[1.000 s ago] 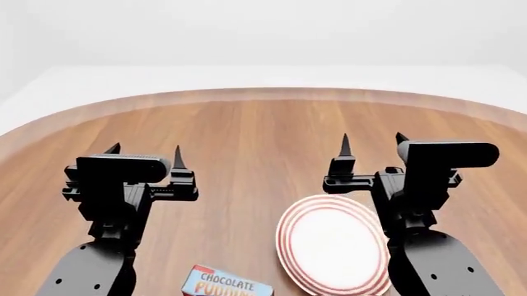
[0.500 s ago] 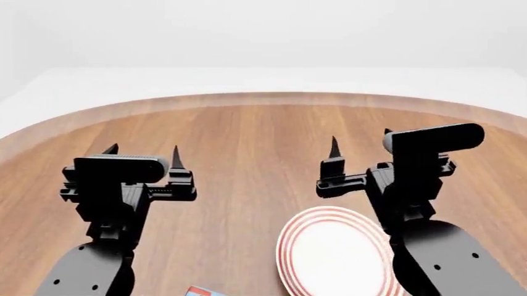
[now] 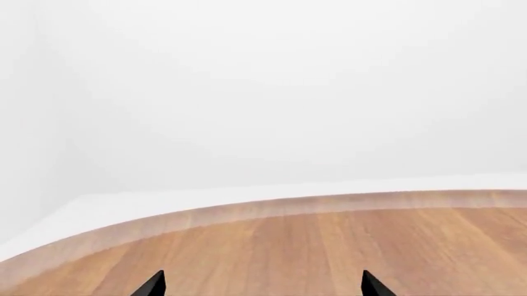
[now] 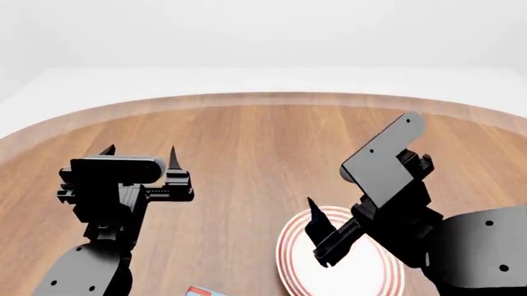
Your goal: Put the chocolate pudding to the right of the plate.
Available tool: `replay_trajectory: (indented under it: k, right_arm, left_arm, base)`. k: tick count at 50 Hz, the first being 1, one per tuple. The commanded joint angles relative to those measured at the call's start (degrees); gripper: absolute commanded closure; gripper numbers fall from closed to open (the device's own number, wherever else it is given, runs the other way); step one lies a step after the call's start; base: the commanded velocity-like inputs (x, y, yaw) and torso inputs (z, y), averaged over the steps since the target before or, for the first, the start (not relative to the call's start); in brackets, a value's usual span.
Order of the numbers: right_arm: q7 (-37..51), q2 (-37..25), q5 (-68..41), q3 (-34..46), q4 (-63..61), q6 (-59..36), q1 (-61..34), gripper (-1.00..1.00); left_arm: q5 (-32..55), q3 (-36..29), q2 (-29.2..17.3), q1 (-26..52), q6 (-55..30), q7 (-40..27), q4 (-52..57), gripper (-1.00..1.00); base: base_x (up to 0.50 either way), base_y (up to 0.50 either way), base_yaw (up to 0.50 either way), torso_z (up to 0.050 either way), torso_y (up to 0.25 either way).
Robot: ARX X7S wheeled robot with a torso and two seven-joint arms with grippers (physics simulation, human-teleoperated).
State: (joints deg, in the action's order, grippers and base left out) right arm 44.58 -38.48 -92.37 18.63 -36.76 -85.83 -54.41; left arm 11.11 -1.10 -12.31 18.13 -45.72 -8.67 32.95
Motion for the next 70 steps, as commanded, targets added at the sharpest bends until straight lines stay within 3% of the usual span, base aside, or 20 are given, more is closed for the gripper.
replay_trajectory:
  k: [1, 13, 19, 31, 50, 70]
  right_arm:
    - [6.22, -6.2, -15.23, 7.12, -0.53, -1.51, -2.14, -1.0]
    - [4.96, -6.87, -22.22, 11.29, -1.27, 1.4, -4.37, -1.0]
    - [14.23, -7.17, -33.58, 18.52, -8.33, 9.41, -8.49, -1.0]
    - [15.6, -5.26, -37.01, 19.43, -9.52, 13.47, -11.3, -1.0]
    - [9.38, -0.69, -29.31, 18.43, -8.63, 11.46, -3.22, -1.0]
    - [-8.09, 4.29, -6.4, 16.84, -0.59, 3.79, 7.75, -1.0]
  left_arm:
    - [0.3, -0.18, -0.24, 0.15, -0.04, -0.29, -0.2, -1.0]
    - [0.49, -0.32, -0.62, 0.27, -0.08, -0.66, -0.27, -1.0]
    - [0.52, -0.5, -0.75, 0.37, -0.07, -0.89, -0.47, -1.0]
    - [0.84, -0.72, -0.97, 0.5, -0.33, -1.28, -0.51, -1.0]
    - [1.22, -1.35, -1.34, 0.97, -0.68, -1.84, -0.44, -1.0]
    - [1.74, -1.61, -1.48, 0.99, 0.05, -2.29, -0.96, -1.0]
  base:
    - [0.0, 0.0, 0.0, 0.0, 0.0]
    - [0.0, 0.0, 0.0, 0.0, 0.0]
    - [0.0, 0.0, 0.0, 0.0, 0.0]
    - [0.0, 0.0, 0.0, 0.0, 0.0]
    - [0.0, 0.0, 0.0, 0.0, 0.0]
    - [0.0, 0.0, 0.0, 0.0, 0.0]
